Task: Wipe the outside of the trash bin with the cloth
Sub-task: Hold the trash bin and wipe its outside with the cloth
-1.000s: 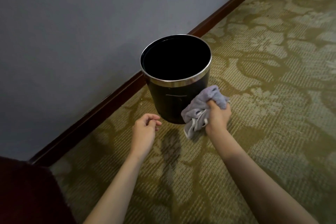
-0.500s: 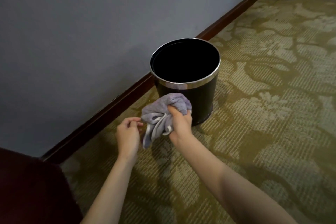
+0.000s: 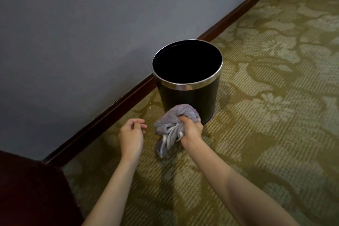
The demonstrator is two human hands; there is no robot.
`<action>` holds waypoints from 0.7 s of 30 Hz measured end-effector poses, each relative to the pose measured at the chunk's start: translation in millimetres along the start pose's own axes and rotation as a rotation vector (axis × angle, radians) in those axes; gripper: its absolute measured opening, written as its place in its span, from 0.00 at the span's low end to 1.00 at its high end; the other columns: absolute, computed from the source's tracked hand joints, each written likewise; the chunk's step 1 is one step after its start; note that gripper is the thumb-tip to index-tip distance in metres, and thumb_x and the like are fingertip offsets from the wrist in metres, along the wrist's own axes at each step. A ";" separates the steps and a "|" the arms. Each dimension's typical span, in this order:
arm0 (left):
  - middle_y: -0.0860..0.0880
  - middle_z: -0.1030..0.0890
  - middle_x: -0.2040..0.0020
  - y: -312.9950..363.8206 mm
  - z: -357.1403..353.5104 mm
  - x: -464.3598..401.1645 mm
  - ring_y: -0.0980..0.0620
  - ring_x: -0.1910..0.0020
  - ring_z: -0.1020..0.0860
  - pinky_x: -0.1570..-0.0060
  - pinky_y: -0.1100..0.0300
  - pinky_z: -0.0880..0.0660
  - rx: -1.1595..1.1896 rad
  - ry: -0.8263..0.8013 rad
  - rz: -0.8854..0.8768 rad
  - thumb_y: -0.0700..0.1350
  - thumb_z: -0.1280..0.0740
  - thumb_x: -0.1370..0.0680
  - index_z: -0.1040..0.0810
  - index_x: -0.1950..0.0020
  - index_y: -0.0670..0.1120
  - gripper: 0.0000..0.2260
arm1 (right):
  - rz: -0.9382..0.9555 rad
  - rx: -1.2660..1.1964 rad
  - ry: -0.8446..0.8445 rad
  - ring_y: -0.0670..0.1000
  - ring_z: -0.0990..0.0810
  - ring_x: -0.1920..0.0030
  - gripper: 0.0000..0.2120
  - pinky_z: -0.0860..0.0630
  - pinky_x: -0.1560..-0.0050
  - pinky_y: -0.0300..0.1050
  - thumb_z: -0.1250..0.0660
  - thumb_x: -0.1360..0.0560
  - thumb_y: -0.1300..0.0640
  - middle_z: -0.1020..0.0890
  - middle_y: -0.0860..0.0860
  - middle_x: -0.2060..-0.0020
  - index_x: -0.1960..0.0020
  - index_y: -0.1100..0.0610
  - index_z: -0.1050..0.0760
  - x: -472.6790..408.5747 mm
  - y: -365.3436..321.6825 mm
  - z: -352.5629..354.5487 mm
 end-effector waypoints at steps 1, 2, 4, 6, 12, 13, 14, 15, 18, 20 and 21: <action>0.50 0.19 0.61 1.6 -1.0 0.7 0.53 0.61 0.22 0.63 0.60 0.29 -0.007 -0.012 -0.003 0.41 0.41 0.20 0.20 0.57 0.50 0.12 | 0.011 -0.011 0.013 0.55 0.16 0.56 0.15 0.19 0.58 0.49 0.31 0.28 0.71 0.17 0.59 0.52 0.43 0.58 0.25 -2.6 -3.8 6.8; 0.50 0.19 0.60 3.2 -2.6 1.2 0.53 0.60 0.22 0.63 0.61 0.29 -0.009 -0.027 -0.002 0.41 0.41 0.20 0.20 0.56 0.50 0.12 | 0.023 -0.018 0.028 0.56 0.16 0.56 0.17 0.19 0.56 0.50 0.32 0.27 0.71 0.17 0.60 0.51 0.42 0.59 0.25 -5.2 -7.5 13.5; 0.50 0.19 0.59 6.6 -6.9 2.7 0.53 0.59 0.22 0.62 0.61 0.30 -0.012 -0.059 -0.007 0.42 0.41 0.20 0.20 0.56 0.50 0.11 | 0.044 -0.022 0.066 0.55 0.16 0.57 0.18 0.19 0.55 0.50 0.32 0.27 0.72 0.17 0.60 0.51 0.39 0.60 0.26 -10.7 -15.2 27.3; 0.49 0.19 0.58 10.6 -12.2 5.5 0.52 0.58 0.22 0.61 0.60 0.29 -0.028 -0.084 -0.025 0.42 0.41 0.20 0.21 0.55 0.51 0.11 | 0.059 -0.026 0.105 0.55 0.17 0.57 0.20 0.19 0.56 0.49 0.33 0.27 0.72 0.17 0.60 0.50 0.37 0.61 0.26 -15.9 -23.7 40.1; 0.51 0.20 0.58 26.1 -28.6 10.7 0.55 0.59 0.22 0.63 0.63 0.30 -0.119 -0.128 -0.130 0.42 0.41 0.20 0.22 0.55 0.51 0.10 | 0.069 -0.081 0.227 0.57 0.17 0.59 0.13 0.18 0.57 0.50 0.32 0.28 0.71 0.17 0.61 0.52 0.44 0.65 0.23 -30.4 -57.0 64.5; 0.51 0.20 0.59 29.5 -31.4 10.1 0.58 0.61 0.23 0.65 0.65 0.29 -0.141 -0.134 -0.151 0.42 0.41 0.20 0.22 0.55 0.52 0.10 | 0.082 -0.095 0.232 0.57 0.17 0.59 0.13 0.18 0.56 0.50 0.32 0.27 0.71 0.18 0.61 0.52 0.44 0.64 0.23 -32.9 -65.1 66.5; 0.51 0.20 0.59 33.1 -33.8 9.2 0.61 0.64 0.23 0.68 0.69 0.29 -0.160 -0.137 -0.175 0.42 0.41 0.20 0.22 0.56 0.52 0.10 | 0.101 -0.108 0.232 0.58 0.18 0.56 0.13 0.19 0.53 0.52 0.32 0.27 0.71 0.18 0.61 0.51 0.43 0.64 0.24 -35.4 -74.3 67.9; 0.52 0.20 0.59 36.5 -36.5 8.4 0.64 0.67 0.24 0.71 0.71 0.29 -0.172 -0.141 -0.198 0.42 0.41 0.20 0.23 0.56 0.52 0.11 | 0.126 -0.119 0.231 0.58 0.18 0.53 0.13 0.19 0.49 0.54 0.33 0.27 0.71 0.19 0.62 0.50 0.43 0.64 0.24 -38.1 -84.3 69.1; 0.51 0.20 0.60 46.4 -45.8 6.7 0.67 0.70 0.27 0.72 0.74 0.31 -0.202 -0.160 -0.264 0.42 0.41 0.20 0.23 0.55 0.52 0.10 | 0.225 -0.117 0.213 0.57 0.19 0.51 0.16 0.19 0.50 0.50 0.33 0.27 0.72 0.20 0.60 0.51 0.40 0.67 0.25 -43.9 -118.3 70.1; 0.52 0.20 0.59 55.0 -54.2 6.9 0.66 0.70 0.26 0.72 0.72 0.30 -0.243 -0.188 -0.325 0.43 0.41 0.20 0.23 0.54 0.53 0.09 | 0.304 -0.101 0.156 0.55 0.18 0.54 0.16 0.18 0.58 0.43 0.34 0.27 0.72 0.19 0.57 0.55 0.39 0.66 0.25 -45.7 -140.7 66.8; 0.53 0.21 0.59 60.6 -58.9 7.7 0.65 0.69 0.26 0.72 0.69 0.29 -0.266 -0.206 -0.368 0.44 0.41 0.20 0.24 0.53 0.54 0.09 | 0.339 -0.083 0.119 0.53 0.18 0.56 0.15 0.19 0.62 0.40 0.34 0.27 0.72 0.19 0.55 0.57 0.41 0.64 0.25 -45.1 -150.0 64.6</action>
Point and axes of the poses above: each hand's wrist, its own x-axis away from the middle knuckle, its own z-axis out of the back of the hand, y = z × x, the point moved 6 cm from there along -x, towards the middle knuckle
